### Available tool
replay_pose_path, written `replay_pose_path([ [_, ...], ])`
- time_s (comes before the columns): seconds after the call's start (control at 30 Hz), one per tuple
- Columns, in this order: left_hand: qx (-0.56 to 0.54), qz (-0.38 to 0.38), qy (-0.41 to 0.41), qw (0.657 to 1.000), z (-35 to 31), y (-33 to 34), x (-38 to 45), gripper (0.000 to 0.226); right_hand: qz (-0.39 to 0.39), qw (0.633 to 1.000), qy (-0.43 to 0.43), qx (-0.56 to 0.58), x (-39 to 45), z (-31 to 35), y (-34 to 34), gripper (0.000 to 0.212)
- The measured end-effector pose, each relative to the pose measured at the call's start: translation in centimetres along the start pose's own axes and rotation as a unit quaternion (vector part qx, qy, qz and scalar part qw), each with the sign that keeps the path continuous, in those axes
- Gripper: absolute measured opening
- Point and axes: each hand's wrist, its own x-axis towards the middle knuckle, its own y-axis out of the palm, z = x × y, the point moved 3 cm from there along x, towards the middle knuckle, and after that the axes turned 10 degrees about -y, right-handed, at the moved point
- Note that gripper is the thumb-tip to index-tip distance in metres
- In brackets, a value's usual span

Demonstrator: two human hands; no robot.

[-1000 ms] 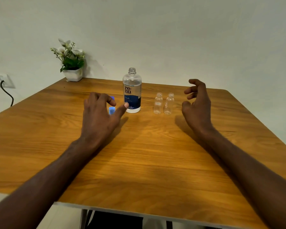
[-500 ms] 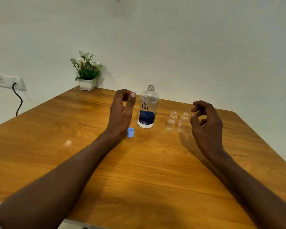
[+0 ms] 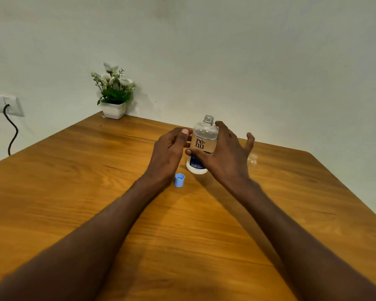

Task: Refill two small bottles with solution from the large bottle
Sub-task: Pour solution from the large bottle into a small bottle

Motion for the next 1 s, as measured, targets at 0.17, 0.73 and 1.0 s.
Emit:
replay_pose_path([
  [0.17, -0.015, -0.023, -0.013, 1.0, -0.3, 0.2, 0.0, 0.034, -0.052, 0.999, 0.014, 0.008, 0.0, 0.1, 0.5, 0.088],
  [0.73, -0.069, -0.022, 0.006, 0.997, -3.6, 1.0, -1.7, 0.031, -0.217, 0.897, 0.051, 0.381, -1.7, -0.7, -7.9, 0.056],
  [1.0, -0.008, -0.074, 0.019, 0.997, -4.8, 5.2, -2.1, 0.025, -0.319, 0.87, 0.063, 0.371, -2.4, -6.1, -12.3, 0.055],
])
